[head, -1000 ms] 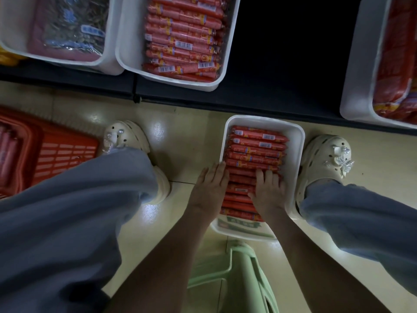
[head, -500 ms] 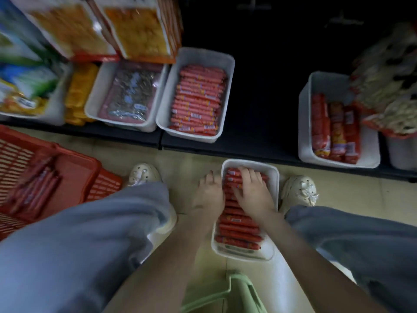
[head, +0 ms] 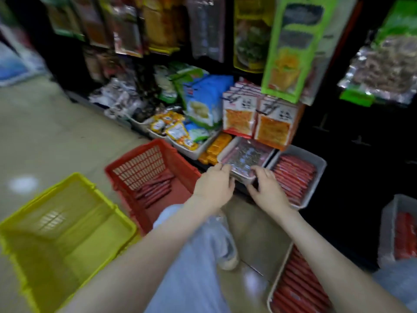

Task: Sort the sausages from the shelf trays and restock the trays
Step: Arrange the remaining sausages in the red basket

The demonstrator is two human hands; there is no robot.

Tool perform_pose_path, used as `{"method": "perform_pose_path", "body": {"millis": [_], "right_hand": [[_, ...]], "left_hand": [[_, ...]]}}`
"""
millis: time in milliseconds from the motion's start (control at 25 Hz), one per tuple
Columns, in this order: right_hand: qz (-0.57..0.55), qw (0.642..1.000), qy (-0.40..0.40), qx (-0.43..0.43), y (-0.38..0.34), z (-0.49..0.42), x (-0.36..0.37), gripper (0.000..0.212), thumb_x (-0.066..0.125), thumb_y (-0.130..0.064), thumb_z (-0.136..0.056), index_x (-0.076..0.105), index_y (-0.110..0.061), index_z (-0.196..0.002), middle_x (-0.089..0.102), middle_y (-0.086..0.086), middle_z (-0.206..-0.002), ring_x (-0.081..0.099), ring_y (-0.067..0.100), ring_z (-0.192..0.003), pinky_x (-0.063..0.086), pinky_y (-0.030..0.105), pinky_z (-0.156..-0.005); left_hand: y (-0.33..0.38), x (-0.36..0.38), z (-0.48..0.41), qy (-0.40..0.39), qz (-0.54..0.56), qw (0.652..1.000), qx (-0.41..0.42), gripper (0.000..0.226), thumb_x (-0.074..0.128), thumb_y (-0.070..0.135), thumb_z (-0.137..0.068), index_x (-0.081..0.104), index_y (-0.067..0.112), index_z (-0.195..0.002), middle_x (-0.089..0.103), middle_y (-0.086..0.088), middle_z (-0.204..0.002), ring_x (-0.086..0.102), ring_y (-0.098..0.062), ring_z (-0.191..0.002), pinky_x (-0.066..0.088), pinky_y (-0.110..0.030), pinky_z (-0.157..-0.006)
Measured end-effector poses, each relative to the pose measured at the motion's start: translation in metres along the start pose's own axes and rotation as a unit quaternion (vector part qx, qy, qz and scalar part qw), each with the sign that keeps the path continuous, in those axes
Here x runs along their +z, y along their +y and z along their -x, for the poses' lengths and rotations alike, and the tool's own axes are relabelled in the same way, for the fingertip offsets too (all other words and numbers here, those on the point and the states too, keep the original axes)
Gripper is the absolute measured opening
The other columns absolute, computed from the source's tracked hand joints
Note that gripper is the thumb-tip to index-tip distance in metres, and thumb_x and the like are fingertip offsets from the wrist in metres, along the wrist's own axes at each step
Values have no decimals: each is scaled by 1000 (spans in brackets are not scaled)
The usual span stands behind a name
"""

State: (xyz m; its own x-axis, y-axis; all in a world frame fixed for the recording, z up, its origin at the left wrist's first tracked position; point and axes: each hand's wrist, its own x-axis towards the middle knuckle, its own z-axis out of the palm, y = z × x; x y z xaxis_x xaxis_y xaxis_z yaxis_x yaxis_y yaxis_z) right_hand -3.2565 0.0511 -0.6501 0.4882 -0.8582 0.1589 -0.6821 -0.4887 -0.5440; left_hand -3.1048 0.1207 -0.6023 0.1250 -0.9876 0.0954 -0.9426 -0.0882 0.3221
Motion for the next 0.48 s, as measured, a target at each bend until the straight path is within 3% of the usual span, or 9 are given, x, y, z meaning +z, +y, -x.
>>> {"method": "perform_pose_path", "body": {"millis": [160,320,480], "right_hand": [[20,997,-70,-39,-52,-25,27,47,50,-28,-96,36,-14,-139,44,5,-138,35,22,-132,32,34,-106],[47,983,-158,-81,-69,-43,77,48,50,-26,-96,35,-13,-140,43,5,-138,33,22,-133,31,33,-106],[46,973,-212,-80,-71,-60,123,49,50,-22,-96,34,-11,-140,45,5,-136,34,19,-129,29,28,-104]], "left_hand": [[-100,-26,42,19,-15,995,-92,39,45,29,-91,52,12,-125,55,-10,-119,55,-32,-110,46,-43,-91],[-173,-10,80,-34,-55,972,-225,43,47,25,-92,45,13,-133,51,-10,-127,52,-31,-116,46,-41,-92],[-219,24,89,-65,-30,960,-270,39,47,24,-91,47,10,-128,53,-12,-123,53,-32,-114,45,-40,-92]]}}
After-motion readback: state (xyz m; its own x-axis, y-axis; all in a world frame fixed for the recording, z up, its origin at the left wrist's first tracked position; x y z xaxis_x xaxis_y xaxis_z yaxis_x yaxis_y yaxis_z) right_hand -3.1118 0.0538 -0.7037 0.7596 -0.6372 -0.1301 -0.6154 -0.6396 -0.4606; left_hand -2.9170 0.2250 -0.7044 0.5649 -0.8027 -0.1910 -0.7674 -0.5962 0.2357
